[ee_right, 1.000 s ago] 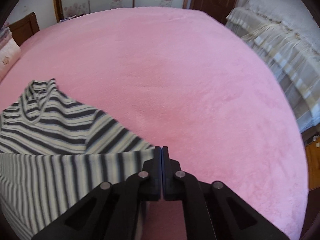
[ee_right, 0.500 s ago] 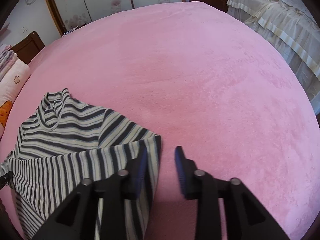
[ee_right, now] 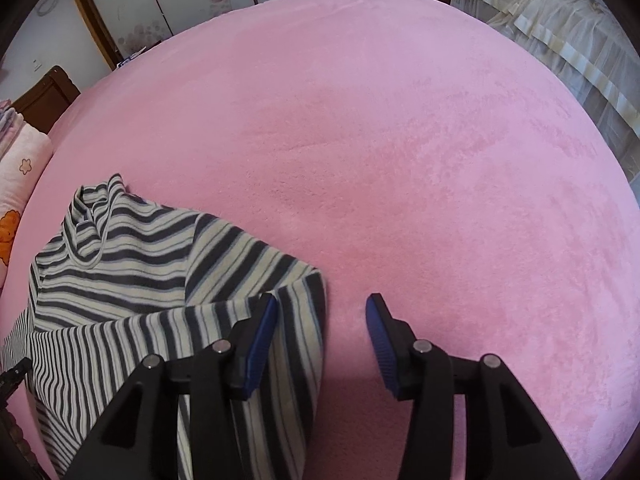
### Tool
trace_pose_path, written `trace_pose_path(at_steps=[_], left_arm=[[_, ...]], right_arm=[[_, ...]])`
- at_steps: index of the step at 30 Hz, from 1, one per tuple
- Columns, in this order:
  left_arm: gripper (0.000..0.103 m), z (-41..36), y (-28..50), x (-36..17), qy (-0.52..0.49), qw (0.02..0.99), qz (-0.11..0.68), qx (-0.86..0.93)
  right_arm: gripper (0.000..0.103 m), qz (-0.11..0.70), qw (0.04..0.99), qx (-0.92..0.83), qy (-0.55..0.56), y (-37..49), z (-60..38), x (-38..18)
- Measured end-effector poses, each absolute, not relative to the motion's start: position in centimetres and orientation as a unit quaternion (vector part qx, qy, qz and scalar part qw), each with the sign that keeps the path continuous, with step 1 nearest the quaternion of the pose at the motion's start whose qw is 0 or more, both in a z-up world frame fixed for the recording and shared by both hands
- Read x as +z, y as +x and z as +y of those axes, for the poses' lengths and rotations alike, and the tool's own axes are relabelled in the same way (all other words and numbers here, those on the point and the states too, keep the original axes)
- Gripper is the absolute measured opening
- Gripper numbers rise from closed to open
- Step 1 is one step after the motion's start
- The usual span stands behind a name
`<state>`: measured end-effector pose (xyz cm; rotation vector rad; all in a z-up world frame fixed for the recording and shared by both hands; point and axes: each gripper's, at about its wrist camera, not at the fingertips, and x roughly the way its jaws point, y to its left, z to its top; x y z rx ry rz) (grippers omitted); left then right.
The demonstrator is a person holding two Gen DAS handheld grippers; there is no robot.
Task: Fold small clothes
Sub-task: 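Fold the held sleeve across the shirt body with the left tool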
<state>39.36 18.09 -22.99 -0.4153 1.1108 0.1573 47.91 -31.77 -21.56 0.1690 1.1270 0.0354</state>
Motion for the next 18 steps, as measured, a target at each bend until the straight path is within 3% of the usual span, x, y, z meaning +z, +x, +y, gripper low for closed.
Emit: trace_pose_path(at_steps=[1, 2, 10, 12, 15, 18], left_arm=[[0.025, 18.0, 39.4, -23.1, -0.193, 0.827, 0.523, 0.075], [0.025, 17.8, 39.5, -23.2, -0.188, 0.828, 0.523, 0.079], [0.025, 17.3, 40.3, -23.9, -0.174, 0.827, 0.528, 0.088], [0.025, 17.6, 40.1, -23.3, -0.177, 0.825, 0.529, 0.088], [0.031, 18.1, 39.2, -21.1, -0.174, 0.829, 0.524, 0.087], [0.044, 18.6, 37.7, -18.5, -0.166, 0.844, 0.499, 0.106]], right_arm=[[0.012, 0.532, 0.844, 0.015, 0.065, 47.9, -31.3, -21.6], [0.003, 0.533, 0.844, 0.011, 0.051, 48.0, -30.9, -21.7], [0.005, 0.525, 0.851, -0.024, -0.015, 47.8, -28.8, -21.9], [0.014, 0.527, 0.849, -0.027, -0.010, 47.4, -28.7, -21.1], [0.038, 0.520, 0.853, -0.034, -0.005, 46.2, -28.9, -19.2], [0.039, 0.498, 0.867, -0.023, -0.015, 43.7, -28.0, -16.9]])
